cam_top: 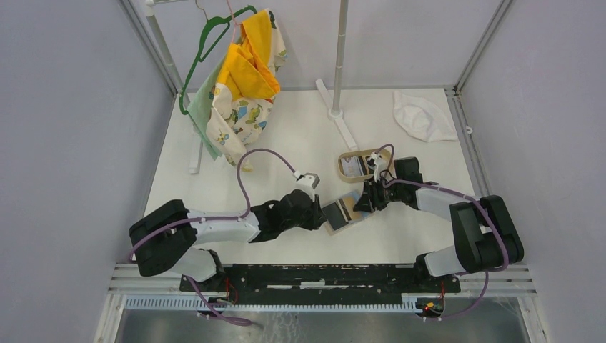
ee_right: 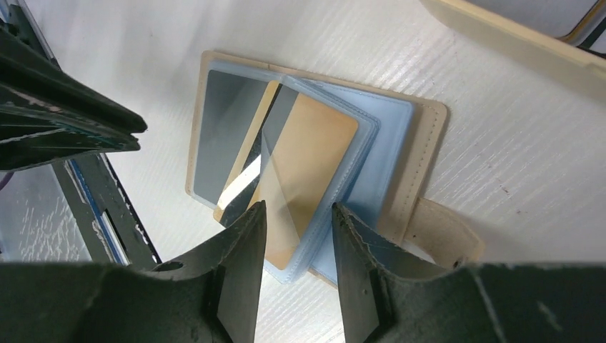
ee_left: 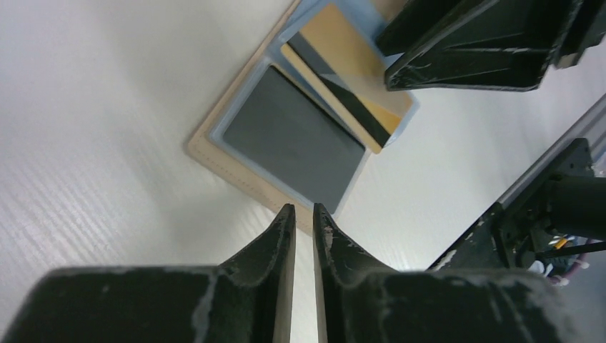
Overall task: Put the credit cards into the card holder
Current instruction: Insert the credit card into the card holder.
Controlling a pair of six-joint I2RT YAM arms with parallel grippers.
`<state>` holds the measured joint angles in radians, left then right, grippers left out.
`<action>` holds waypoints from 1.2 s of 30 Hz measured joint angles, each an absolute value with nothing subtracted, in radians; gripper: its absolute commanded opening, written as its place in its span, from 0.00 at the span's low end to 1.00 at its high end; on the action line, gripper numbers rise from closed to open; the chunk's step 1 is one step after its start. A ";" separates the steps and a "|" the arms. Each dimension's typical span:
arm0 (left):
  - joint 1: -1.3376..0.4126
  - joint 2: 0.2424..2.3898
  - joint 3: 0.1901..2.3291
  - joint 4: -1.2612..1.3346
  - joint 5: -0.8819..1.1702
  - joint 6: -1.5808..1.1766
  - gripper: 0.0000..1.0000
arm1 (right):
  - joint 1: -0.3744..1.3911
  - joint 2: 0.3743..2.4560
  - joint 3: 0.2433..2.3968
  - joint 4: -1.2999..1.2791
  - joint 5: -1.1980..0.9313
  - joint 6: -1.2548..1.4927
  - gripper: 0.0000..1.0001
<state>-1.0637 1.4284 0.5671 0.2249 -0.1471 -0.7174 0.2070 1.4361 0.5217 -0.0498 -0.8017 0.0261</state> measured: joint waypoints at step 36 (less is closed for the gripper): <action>-1.056 1.823 0.937 0.139 -0.129 -0.688 0.02 | 0.175 1.460 0.563 -0.120 -0.802 -0.080 0.52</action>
